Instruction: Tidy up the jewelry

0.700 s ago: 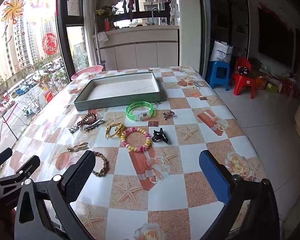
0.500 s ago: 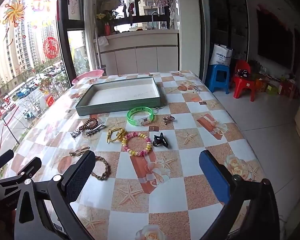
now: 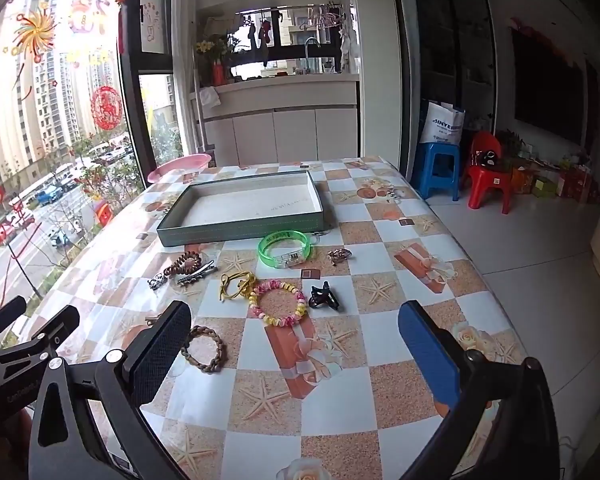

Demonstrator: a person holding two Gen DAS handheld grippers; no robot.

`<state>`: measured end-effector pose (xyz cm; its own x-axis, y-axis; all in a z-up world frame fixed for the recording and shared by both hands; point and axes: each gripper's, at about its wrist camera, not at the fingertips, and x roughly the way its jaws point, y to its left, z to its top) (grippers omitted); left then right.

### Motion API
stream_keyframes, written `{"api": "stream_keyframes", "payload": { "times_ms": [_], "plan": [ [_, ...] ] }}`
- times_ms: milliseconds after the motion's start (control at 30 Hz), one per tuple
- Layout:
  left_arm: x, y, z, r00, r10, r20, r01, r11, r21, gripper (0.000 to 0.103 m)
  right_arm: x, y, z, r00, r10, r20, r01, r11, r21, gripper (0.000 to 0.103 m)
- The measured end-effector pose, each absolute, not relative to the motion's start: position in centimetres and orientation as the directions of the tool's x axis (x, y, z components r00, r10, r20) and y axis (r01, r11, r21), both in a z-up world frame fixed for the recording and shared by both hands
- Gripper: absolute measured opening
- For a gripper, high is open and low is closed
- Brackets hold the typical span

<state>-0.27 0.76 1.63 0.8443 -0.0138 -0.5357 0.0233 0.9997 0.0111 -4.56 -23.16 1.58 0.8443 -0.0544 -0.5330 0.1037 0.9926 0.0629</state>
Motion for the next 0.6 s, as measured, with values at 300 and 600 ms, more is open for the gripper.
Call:
{"api": "stream_keyframes", "payload": {
  "times_ms": [300,600],
  "plan": [
    [-0.23,0.76,1.79,0.848,-0.008,-0.53,0.019,1.0,0.015,0.103,-4.35,-22.96,1.71,0.845,-0.048,-0.532,0.097,0.993,0.064,0.103],
    [-0.21,0.82,1.83,0.849,-0.004,-0.529,0.017,1.0,0.02,0.103,-4.3,-22.67,2.17,0.853,-0.047,-0.52,0.089,0.995,0.055,0.103]
  ]
}}
